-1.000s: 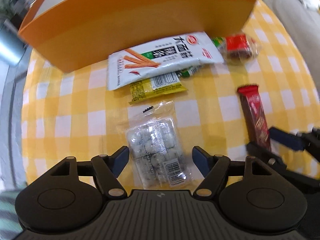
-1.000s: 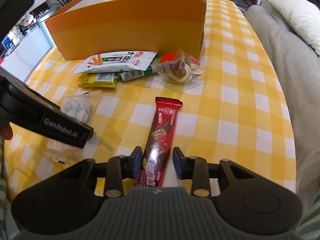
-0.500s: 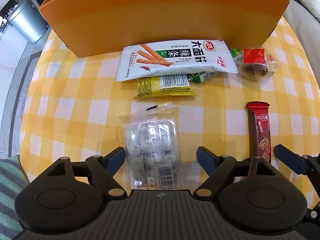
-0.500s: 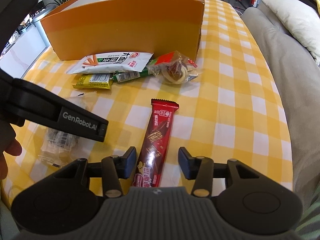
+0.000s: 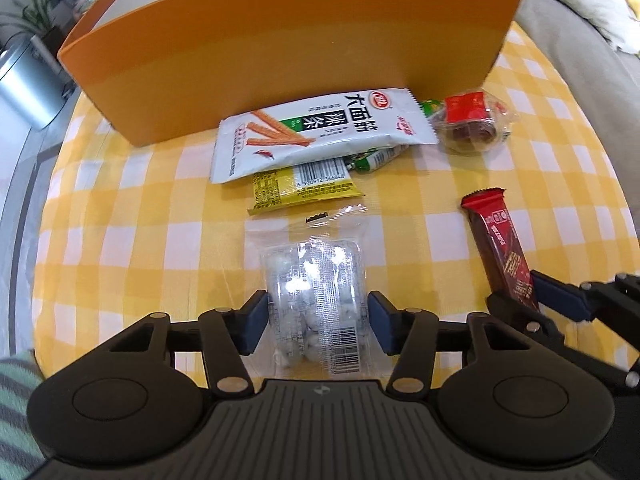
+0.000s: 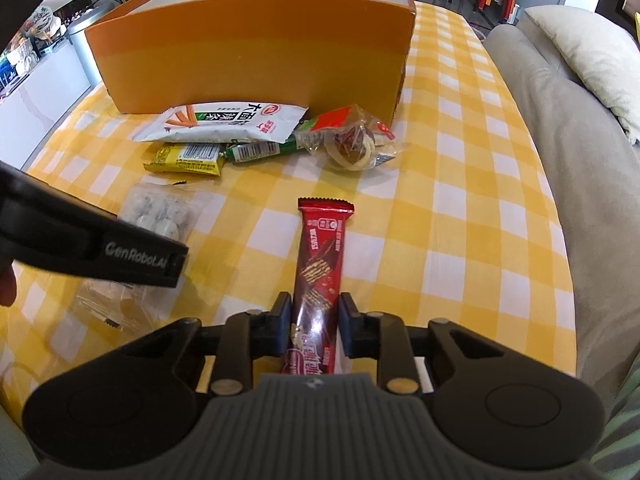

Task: Organize snacks
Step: 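Lift both held snacks and carry them over the orange box, then lower the candy bag and chocolate bar into the box, open both tools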

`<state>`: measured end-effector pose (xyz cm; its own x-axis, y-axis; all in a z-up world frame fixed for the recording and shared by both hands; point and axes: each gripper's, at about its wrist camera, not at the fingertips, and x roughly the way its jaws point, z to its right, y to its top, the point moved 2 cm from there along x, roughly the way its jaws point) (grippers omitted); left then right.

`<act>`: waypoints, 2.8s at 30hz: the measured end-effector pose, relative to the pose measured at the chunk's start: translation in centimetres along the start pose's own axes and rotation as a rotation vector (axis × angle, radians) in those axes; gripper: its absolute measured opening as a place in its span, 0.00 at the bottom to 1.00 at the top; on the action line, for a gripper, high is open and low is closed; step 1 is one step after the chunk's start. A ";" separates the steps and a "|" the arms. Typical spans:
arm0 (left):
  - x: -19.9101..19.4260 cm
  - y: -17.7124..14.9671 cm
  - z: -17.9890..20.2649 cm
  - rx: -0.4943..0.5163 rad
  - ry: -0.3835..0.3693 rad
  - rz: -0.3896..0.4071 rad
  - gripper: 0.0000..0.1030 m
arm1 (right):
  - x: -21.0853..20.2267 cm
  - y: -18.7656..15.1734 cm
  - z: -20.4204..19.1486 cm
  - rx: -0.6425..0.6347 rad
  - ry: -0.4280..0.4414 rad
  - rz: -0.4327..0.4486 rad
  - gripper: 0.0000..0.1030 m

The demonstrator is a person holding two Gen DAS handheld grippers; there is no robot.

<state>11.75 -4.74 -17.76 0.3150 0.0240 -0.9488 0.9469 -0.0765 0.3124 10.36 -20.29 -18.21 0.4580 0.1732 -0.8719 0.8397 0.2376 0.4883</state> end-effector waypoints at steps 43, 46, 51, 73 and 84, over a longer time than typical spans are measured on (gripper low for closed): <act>-11.9 4.6 -2.0 0.053 -0.192 0.340 0.56 | -9.0 6.9 3.3 0.168 0.156 0.271 0.20; -12.8 6.4 -2.6 0.058 -0.190 0.364 0.56 | -9.3 8.7 3.6 0.152 0.164 0.291 0.20; -13.8 10.3 -3.2 0.056 -0.213 0.388 0.56 | -9.6 12.5 3.7 0.119 0.187 0.319 0.20; -4.1 23.0 -3.0 0.106 -0.147 0.160 0.57 | 0.6 24.5 4.0 -0.092 0.054 0.121 0.20; -0.5 24.7 -2.5 0.140 -0.142 0.088 0.57 | 5.6 26.1 2.4 -0.185 0.025 -0.007 0.20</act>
<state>35.11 -4.13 -9.48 0.3738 -0.1292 -0.9185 0.8949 -0.2103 0.3937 35.49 -15.41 -10.42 0.4430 0.1937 -0.8753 0.7738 0.4103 0.4825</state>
